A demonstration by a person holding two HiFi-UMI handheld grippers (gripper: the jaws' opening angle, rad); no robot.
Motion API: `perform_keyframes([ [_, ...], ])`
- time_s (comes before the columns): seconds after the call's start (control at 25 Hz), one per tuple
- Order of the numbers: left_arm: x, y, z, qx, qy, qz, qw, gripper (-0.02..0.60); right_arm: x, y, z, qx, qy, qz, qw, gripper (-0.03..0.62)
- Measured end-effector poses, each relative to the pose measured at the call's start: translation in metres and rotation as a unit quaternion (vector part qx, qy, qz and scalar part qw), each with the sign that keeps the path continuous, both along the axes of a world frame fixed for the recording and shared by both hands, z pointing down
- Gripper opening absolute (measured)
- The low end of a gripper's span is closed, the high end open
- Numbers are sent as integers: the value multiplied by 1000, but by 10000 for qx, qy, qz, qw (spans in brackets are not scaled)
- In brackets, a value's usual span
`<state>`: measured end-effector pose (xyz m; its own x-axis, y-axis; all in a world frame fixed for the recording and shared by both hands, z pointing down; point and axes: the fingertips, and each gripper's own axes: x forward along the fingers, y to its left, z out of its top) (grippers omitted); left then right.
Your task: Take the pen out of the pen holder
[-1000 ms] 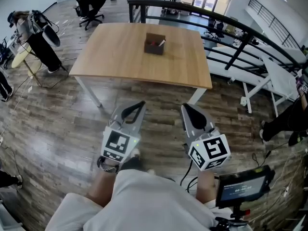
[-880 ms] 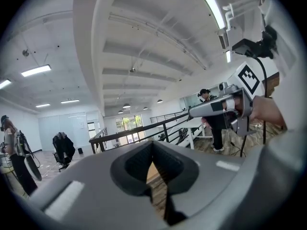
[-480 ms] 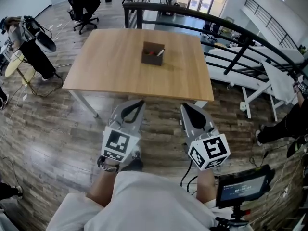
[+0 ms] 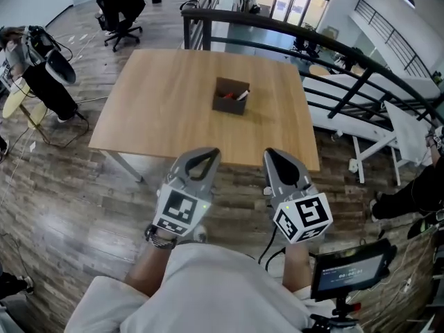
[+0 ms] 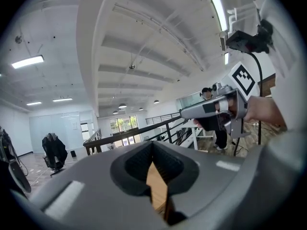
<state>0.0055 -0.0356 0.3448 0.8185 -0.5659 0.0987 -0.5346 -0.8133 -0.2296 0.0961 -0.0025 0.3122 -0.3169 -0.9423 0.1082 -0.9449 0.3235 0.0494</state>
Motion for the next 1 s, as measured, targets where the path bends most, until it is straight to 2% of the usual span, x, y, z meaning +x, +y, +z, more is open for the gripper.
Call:
perform_keyframes([
  [0.2, -8, -36, 6, -116, 8, -11, 9999, -2, -6, -42, 9, -141, 15, -22, 9999, 3],
  [0.6, -21, -75, 16, -271, 25, -17, 9996, -2, -10, -89, 23, -304, -12, 51, 9995, 5],
  [0.68, -21, -85, 19, -312, 16, -42, 9995, -2, -9, -99, 24, -355, 3, 48, 9994, 24],
  [1.0, -14, -119, 32, -452, -89, -124, 9989, -2, 3, -149, 40, -556, 7, -22, 9984, 32],
])
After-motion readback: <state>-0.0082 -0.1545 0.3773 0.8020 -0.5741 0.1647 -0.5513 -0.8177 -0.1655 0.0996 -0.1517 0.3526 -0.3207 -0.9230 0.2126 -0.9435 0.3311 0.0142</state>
